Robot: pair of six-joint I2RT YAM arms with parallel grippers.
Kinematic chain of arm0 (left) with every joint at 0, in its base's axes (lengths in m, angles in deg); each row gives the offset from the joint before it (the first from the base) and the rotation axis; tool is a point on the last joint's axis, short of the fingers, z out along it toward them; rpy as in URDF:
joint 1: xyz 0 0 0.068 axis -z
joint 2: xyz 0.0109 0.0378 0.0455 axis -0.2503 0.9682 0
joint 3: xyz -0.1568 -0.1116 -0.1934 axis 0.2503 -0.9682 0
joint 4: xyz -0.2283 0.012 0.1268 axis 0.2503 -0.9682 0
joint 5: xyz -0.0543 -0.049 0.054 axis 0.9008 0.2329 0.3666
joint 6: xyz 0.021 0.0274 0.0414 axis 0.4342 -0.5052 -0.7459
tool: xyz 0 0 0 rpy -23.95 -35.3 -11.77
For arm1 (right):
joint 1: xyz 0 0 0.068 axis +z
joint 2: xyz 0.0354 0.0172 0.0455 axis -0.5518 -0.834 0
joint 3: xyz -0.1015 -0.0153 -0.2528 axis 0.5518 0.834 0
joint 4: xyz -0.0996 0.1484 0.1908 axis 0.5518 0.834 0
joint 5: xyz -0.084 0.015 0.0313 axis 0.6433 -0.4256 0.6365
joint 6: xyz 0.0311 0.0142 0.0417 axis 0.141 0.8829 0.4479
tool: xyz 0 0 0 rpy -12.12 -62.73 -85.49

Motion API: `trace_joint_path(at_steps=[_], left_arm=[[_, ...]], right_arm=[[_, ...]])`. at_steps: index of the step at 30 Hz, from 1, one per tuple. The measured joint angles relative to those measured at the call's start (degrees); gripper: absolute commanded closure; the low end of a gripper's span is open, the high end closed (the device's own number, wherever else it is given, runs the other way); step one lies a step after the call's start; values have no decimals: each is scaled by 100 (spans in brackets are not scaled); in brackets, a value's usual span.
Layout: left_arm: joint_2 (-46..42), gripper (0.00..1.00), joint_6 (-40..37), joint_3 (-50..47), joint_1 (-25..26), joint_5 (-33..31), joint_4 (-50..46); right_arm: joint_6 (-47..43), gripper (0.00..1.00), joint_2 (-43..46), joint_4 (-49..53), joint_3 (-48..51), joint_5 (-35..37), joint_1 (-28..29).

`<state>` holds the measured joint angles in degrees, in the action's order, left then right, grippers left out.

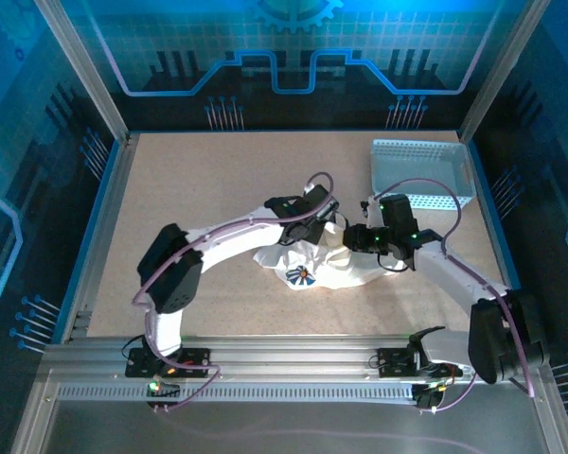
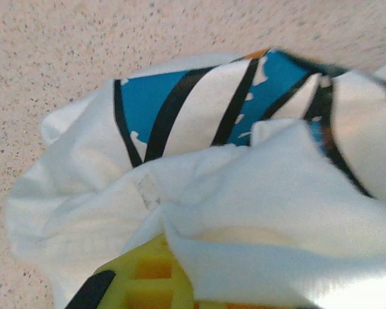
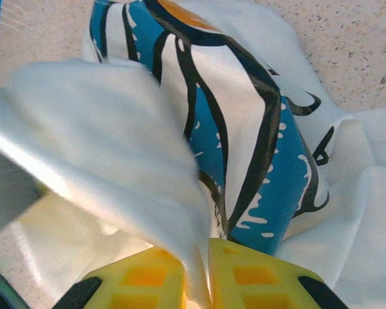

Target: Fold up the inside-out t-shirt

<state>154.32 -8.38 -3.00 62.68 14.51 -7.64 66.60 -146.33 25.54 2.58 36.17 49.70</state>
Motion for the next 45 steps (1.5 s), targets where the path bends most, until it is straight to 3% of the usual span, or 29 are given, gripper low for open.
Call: trace_joint_path(at_steps=[6, 14, 21, 24, 28, 30, 45], left_arm=[[-984, 100, 122, -407, 9, 415, 273], [-1381, 100, 271, -1025, 9, 1010, 643], [-1648, 100, 271, -1692, 9, 1611, 1091], [-1744, 100, 278, -1821, 4, 1781, 1204], [-1805, 100, 289, -1945, -2, 1915, 1292], [-1805, 99, 289, -1989, -2, 1952, 1331], [-2175, 93, 221, -2623, -219, 2295, 1622]], right_arm=[[-138, 76, -118, 59, -251, 138, 83], [-450, 46, 151, 264, -575, 308, 431], [-938, 46, 354, 367, -638, 619, 955], [-1093, 54, 162, 387, -684, 645, 1093], [-1231, 90, 72, 411, -708, 656, 1309], [-1226, 100, 0, 457, -822, 704, 1303], [-1217, 100, 313, 398, -682, 522, 1010]])
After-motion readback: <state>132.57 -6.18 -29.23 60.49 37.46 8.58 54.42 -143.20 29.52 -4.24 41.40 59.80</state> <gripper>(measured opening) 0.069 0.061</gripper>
